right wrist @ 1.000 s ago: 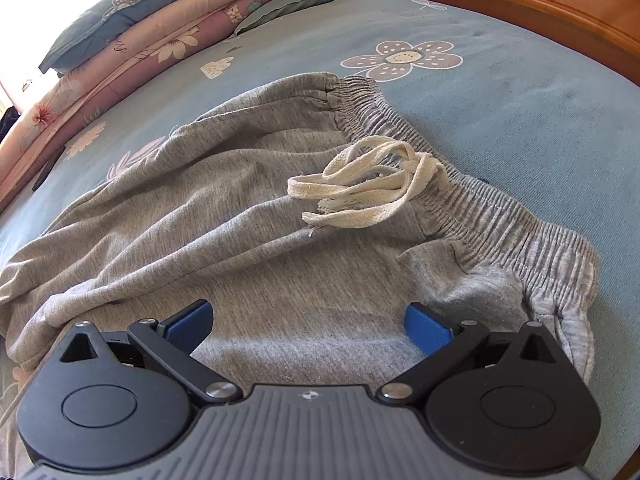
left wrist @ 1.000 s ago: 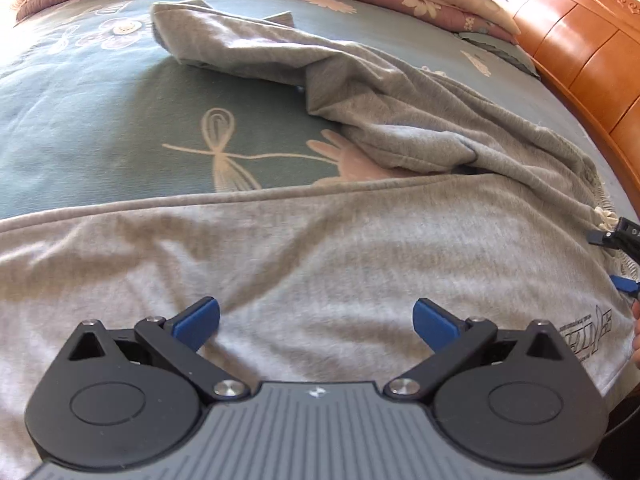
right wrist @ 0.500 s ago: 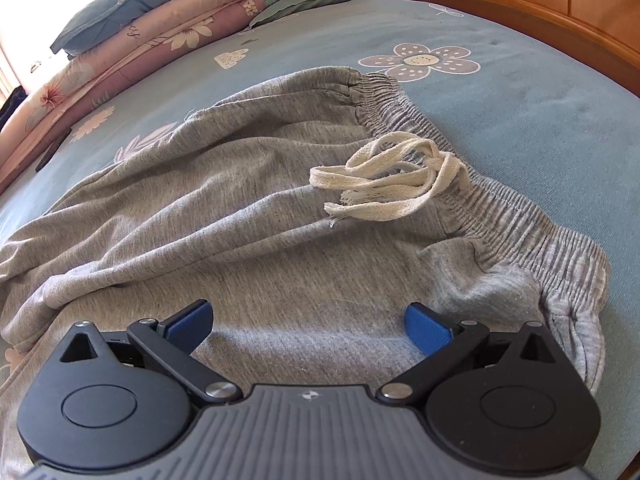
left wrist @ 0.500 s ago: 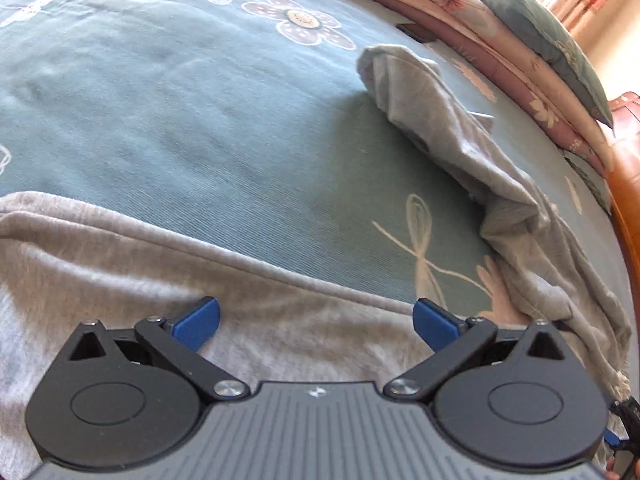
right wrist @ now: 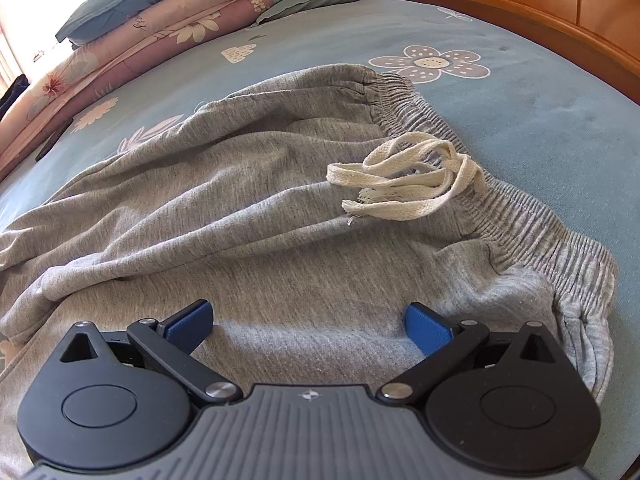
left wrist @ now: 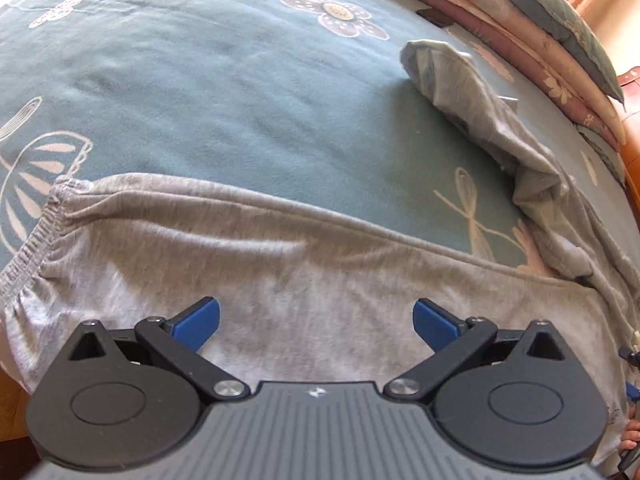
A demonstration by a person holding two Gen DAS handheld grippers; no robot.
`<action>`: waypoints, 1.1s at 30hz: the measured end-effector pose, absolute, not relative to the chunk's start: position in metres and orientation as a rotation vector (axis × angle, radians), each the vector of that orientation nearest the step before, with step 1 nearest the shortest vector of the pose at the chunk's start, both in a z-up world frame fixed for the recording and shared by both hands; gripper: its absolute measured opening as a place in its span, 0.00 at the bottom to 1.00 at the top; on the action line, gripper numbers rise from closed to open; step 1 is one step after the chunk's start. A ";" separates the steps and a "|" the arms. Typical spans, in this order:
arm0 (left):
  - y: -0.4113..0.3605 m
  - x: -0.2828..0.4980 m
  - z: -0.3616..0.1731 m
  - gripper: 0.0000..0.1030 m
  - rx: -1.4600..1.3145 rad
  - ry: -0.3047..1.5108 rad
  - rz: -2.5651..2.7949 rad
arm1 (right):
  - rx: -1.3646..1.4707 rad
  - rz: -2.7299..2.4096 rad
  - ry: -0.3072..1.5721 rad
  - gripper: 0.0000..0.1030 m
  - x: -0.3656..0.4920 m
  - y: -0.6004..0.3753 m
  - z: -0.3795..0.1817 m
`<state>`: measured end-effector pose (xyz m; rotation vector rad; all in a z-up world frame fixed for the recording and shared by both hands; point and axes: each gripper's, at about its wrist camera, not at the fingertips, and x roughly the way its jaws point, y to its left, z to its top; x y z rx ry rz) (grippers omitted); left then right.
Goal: Fold clothes
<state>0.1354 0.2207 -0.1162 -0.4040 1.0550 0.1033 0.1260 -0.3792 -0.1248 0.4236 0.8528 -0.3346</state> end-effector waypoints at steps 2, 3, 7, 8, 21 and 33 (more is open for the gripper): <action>0.239 0.129 -0.123 0.99 -0.429 1.019 0.167 | 0.426 -0.332 0.853 1.00 0.126 -0.379 -0.125; 0.245 0.129 -0.121 0.99 -0.452 1.019 0.180 | 0.426 -0.331 0.853 1.00 0.126 -0.379 -0.125; 0.252 0.117 -0.102 0.99 -0.505 1.028 0.203 | 0.430 -0.327 0.854 1.00 0.125 -0.379 -0.125; 0.248 0.113 -0.099 0.99 -0.508 1.025 0.179 | 0.431 -0.326 0.854 1.00 0.125 -0.380 -0.125; 0.213 0.077 -0.103 0.99 -0.358 1.140 0.107 | 0.456 -0.291 0.849 1.00 0.121 -0.385 -0.124; 0.254 0.149 -0.112 0.99 -0.553 0.960 0.197 | 0.414 -0.300 0.859 1.00 0.123 -0.379 -0.125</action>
